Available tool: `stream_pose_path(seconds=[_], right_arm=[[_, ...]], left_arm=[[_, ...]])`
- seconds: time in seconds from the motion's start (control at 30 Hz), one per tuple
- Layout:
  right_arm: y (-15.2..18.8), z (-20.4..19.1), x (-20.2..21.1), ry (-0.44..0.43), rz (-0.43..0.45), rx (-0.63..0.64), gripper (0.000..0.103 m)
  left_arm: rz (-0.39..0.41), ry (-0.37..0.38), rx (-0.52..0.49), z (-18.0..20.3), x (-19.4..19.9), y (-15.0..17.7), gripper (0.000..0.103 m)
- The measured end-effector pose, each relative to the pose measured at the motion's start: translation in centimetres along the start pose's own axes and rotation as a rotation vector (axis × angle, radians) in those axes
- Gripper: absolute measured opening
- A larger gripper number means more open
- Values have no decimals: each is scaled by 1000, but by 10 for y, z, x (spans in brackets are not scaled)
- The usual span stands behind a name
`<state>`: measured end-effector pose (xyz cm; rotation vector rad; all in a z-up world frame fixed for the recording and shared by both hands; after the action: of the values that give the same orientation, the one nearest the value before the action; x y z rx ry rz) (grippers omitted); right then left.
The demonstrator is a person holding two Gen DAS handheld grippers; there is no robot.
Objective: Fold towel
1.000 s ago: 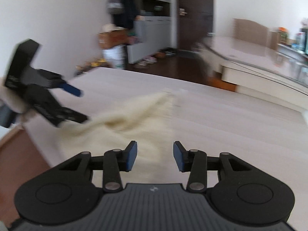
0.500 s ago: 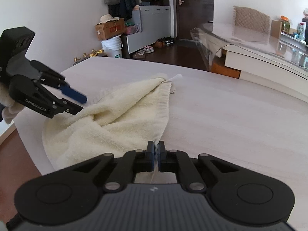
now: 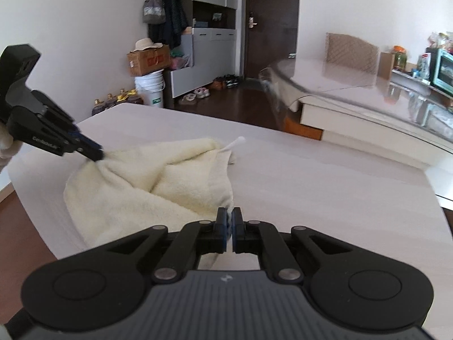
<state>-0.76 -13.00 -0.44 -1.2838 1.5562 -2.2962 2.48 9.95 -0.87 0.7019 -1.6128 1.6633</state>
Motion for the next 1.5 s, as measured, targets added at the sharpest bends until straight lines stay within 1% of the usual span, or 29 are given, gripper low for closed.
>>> stream_pose_path(seconds=[0.1, 0.17, 0.2, 0.23, 0.27, 0.3, 0.33, 0.37, 0.43, 0.47, 0.5, 0.53, 0.67, 0.73, 0.8, 0.87, 0.97, 1.03, 1.07, 1.1, 1.17, 1.3, 1.33, 1.37, 1.4, 1.47, 1.5], right_arm=[[6, 2, 5, -20, -18, -41, 4], [14, -2, 5, -43, -63, -50, 4], [16, -3, 4, -54, -78, -51, 7], [18, -4, 4, -66, -84, -57, 12], [20, -3, 5, -78, -80, -68, 20], [19, 0, 6, -77, -69, -78, 24], [18, 3, 8, -74, -56, -87, 25], [16, 8, 10, -68, -37, -100, 28], [11, 12, 11, -67, -18, -110, 29], [7, 15, 9, -67, -8, -112, 31], [2, 18, 7, -68, 2, -113, 37], [0, 19, 5, -64, 5, -109, 40], [-13, 21, -15, -67, 10, -92, 41], [-17, 23, -25, -72, 8, -89, 41], [-20, 26, -39, -80, 4, -88, 41], [-21, 28, -48, -87, 3, -90, 41], [-25, 31, -60, -99, 0, -86, 42], [-27, 30, -67, -111, -2, -76, 43], [-28, 30, -72, -116, -5, -70, 43], [-30, 29, -76, -121, -9, -67, 43], [-31, 25, -86, -132, -21, -56, 44], [-35, 17, -105, -153, -38, -45, 43], [-35, 15, -109, -157, -42, -40, 41], [-35, 12, -111, -163, -45, -36, 25], [-34, 11, -112, -168, -47, -32, 7], [-34, 10, -107, -146, -27, -24, 6], [-33, 11, -100, -118, -10, -20, 6]], left_arm=[[-37, 9, 13, 2, 3, 15, 7], [-55, 6, 8, 7, 3, 22, 8], [-63, 12, 5, 9, 3, 22, 9], [-74, 28, 2, 10, 4, 22, 13], [-67, 33, 2, 9, 4, 19, 18], [-58, 35, 2, 8, 6, 15, 29], [-42, 25, 1, 4, 7, 8, 36], [-29, 20, 0, 2, 8, -1, 48], [-15, 37, -4, -1, 2, -20, 50], [-10, 45, -6, -1, 0, -29, 52], [-12, 53, -11, 1, -5, -36, 52], [-18, 68, -20, 4, -14, -46, 52], [-51, 139, -64, 22, -57, -84, 52], [-68, 150, -91, 29, -71, -90, 51], [-88, 159, -125, 38, -87, -97, 46], [-106, 164, -155, 43, -98, -98, 44], [-123, 184, -185, 49, -106, -97, 37], [-133, 199, -200, 52, -109, -96, 28], [-135, 203, -204, 52, -109, -95, 13], [-134, 203, -209, 53, -108, -94, 6], [-117, 182, -226, 56, -105, -90, 5], [-55, 149, -197, 49, -90, -85, 5], [-37, 139, -182, 45, -85, -84, 5], [-19, 129, -168, 40, -80, -83, 5], [-2, 117, -153, 36, -74, -82, 5], [30, 78, -119, 23, -62, -80, 5], [40, 65, -106, 19, -58, -79, 5]])
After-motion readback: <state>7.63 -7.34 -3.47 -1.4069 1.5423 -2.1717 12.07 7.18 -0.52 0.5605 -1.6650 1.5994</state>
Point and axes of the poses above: each gripper's, at about its wrist camera, not at the fingertips, and x roughly against the way its jaws point, z to its right, y to its underside, the point moved 1 cm from there along -x, roughly the way its jaws point, and after that the axes turned 10 degrees about x, right-handed, at the moved point
